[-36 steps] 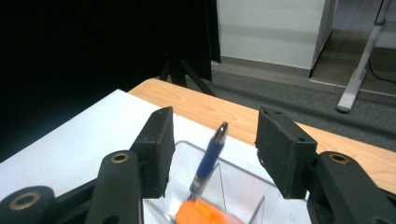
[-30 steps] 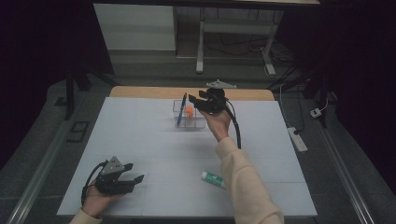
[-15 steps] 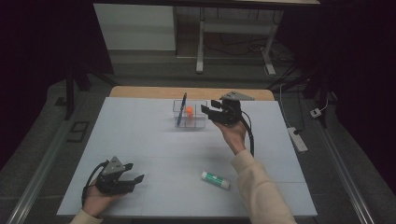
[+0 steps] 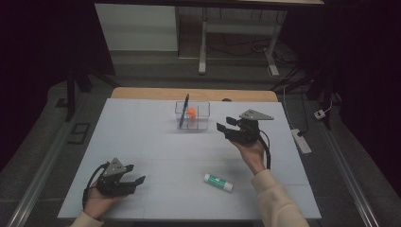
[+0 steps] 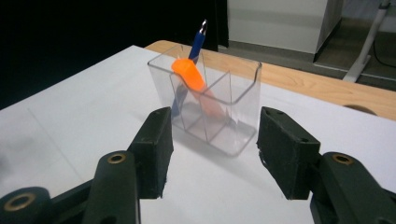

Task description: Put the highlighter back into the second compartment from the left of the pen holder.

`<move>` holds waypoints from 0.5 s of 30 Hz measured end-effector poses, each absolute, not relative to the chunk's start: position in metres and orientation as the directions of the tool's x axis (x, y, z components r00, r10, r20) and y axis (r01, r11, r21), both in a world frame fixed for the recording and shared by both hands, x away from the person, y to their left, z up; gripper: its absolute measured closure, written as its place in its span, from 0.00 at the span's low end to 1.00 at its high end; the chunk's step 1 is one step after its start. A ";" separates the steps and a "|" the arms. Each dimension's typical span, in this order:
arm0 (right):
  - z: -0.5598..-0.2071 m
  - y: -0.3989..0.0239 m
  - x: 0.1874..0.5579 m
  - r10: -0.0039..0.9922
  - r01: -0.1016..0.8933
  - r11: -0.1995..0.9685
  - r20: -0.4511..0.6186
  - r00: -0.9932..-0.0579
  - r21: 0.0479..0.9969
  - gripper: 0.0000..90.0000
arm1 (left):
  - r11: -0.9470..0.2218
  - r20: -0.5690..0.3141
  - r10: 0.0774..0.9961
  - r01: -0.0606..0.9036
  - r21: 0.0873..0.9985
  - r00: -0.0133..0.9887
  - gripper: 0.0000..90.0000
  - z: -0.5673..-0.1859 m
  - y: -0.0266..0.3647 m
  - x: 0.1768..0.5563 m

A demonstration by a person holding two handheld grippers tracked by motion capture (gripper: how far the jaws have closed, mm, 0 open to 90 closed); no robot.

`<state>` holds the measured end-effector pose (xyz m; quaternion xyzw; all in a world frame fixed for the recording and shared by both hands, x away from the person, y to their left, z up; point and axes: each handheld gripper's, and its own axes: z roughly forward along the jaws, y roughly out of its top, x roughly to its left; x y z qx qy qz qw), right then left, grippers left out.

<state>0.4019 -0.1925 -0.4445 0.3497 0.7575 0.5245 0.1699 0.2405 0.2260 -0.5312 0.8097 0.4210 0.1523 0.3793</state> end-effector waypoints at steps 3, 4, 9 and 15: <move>-0.447 -0.201 0.393 0.706 0.351 0.217 0.102 -0.701 0.911 0.49 | -0.359 -0.072 0.797 0.566 0.742 0.600 0.38 -0.531 0.226 0.240; -0.449 -0.203 0.390 0.706 0.351 0.216 0.102 -0.700 0.911 0.49 | -0.361 -0.071 0.797 0.566 0.741 0.600 0.38 -0.531 0.226 0.240; -0.456 -0.216 0.376 0.700 0.361 0.226 0.108 -0.706 0.905 0.48 | -0.365 -0.067 0.796 0.566 0.739 0.601 0.38 -0.532 0.225 0.240; -0.462 -0.230 0.358 0.680 0.358 0.255 0.097 -0.727 0.898 0.47 | -0.367 -0.064 0.797 0.566 0.738 0.600 0.38 -0.532 0.225 0.241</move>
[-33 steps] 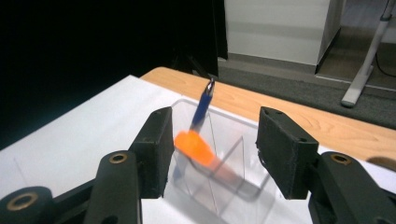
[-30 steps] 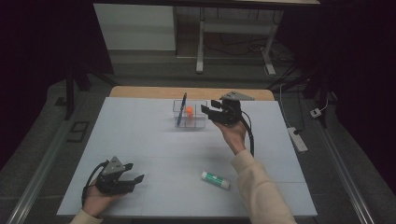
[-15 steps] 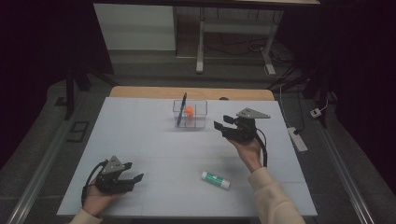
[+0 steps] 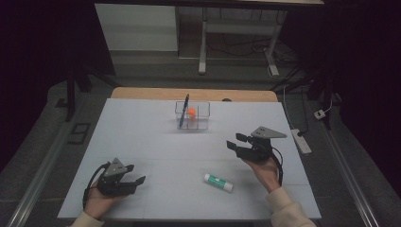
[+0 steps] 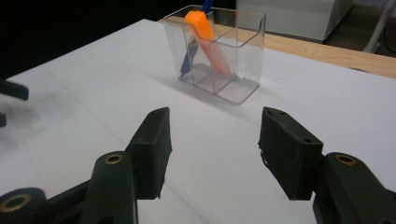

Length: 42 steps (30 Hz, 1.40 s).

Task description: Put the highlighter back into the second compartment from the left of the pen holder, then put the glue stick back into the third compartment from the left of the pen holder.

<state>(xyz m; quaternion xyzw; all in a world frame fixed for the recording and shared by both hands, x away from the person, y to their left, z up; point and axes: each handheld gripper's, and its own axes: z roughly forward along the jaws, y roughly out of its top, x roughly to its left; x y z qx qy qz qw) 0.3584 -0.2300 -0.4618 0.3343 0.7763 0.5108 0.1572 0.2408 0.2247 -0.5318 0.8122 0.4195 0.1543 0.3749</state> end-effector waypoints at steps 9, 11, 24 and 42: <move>-0.467 -0.245 0.338 0.665 0.360 0.274 0.095 -0.741 0.892 0.47 | -0.364 -0.064 0.801 0.568 0.738 0.596 0.38 -0.531 0.225 0.240; -0.467 -0.247 0.334 0.660 0.362 0.285 0.092 -0.745 0.888 0.47 | -0.360 -0.067 0.801 0.569 0.739 0.595 0.38 -0.531 0.226 0.240; -0.472 -0.263 0.320 0.633 0.395 0.383 0.075 -0.771 0.835 0.42 | -0.359 -0.065 0.804 0.570 0.739 0.591 0.38 -0.532 0.227 0.240; -0.473 -0.259 0.316 0.601 0.402 0.426 0.079 -0.795 0.810 0.42 | -0.364 -0.060 0.804 0.570 0.737 0.592 0.38 -0.533 0.227 0.241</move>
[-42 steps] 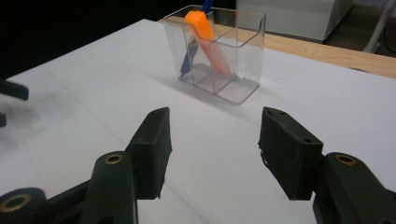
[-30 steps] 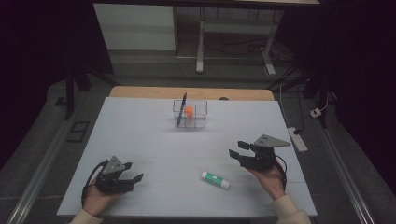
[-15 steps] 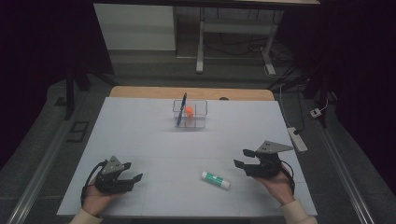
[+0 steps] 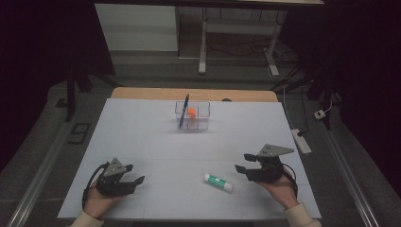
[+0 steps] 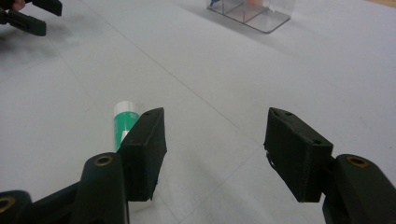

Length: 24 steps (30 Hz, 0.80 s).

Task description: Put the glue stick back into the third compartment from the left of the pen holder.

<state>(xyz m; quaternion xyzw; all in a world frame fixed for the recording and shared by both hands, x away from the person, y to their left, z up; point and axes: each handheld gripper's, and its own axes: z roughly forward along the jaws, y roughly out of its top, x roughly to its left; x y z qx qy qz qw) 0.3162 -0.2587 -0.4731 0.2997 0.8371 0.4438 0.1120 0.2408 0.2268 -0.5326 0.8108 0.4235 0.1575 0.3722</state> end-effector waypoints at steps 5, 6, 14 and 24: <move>-0.473 -0.251 0.314 0.581 0.407 0.472 0.072 -0.811 0.782 0.41 | -0.365 -0.060 0.803 0.569 0.737 0.593 0.38 -0.533 0.227 0.241; -0.473 -0.249 0.313 0.577 0.411 0.484 0.072 -0.814 0.773 0.41 | -0.365 -0.060 0.803 0.569 0.737 0.592 0.38 -0.533 0.227 0.241; -0.478 -0.234 0.310 0.531 0.413 0.569 0.066 -0.845 0.711 0.40 | -0.362 -0.063 0.803 0.569 0.738 0.593 0.38 -0.533 0.228 0.241; -0.481 -0.225 0.306 0.489 0.394 0.646 0.043 -0.871 0.654 0.39 | -0.364 -0.063 0.801 0.568 0.739 0.595 0.38 -0.533 0.228 0.241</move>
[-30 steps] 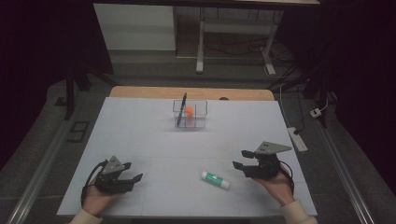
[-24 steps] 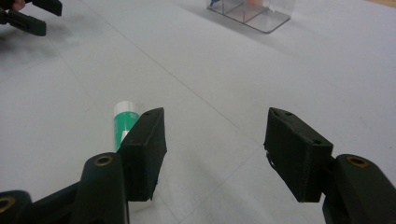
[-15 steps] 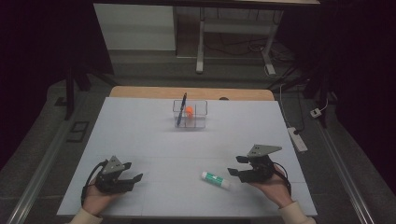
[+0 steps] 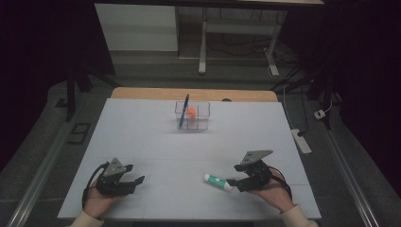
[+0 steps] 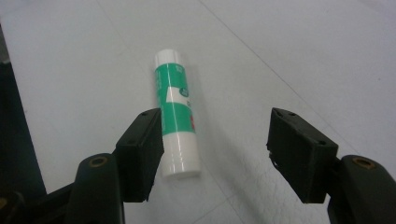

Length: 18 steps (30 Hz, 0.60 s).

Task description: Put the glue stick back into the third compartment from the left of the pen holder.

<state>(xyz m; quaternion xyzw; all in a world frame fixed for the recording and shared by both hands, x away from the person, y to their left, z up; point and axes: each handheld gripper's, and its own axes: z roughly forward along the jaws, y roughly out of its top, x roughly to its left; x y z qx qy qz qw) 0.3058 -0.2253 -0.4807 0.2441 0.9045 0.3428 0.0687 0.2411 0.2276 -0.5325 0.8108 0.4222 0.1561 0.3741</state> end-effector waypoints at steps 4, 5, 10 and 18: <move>-0.481 -0.223 0.305 0.472 0.384 0.666 0.037 -0.881 0.639 0.38 | -0.366 -0.061 0.800 0.566 0.738 0.597 0.38 -0.533 0.227 0.241; -0.481 -0.222 0.304 0.469 0.380 0.671 0.033 -0.883 0.636 0.38 | -0.366 -0.061 0.800 0.566 0.738 0.597 0.38 -0.532 0.227 0.241; -0.480 -0.215 0.301 0.441 0.364 0.704 0.027 -0.897 0.610 0.38 | -0.368 -0.061 0.799 0.567 0.737 0.598 0.38 -0.533 0.227 0.241; -0.487 -0.203 0.298 0.402 0.333 0.767 -0.005 -0.916 0.549 0.38 | -0.370 -0.059 0.799 0.567 0.736 0.598 0.38 -0.533 0.227 0.241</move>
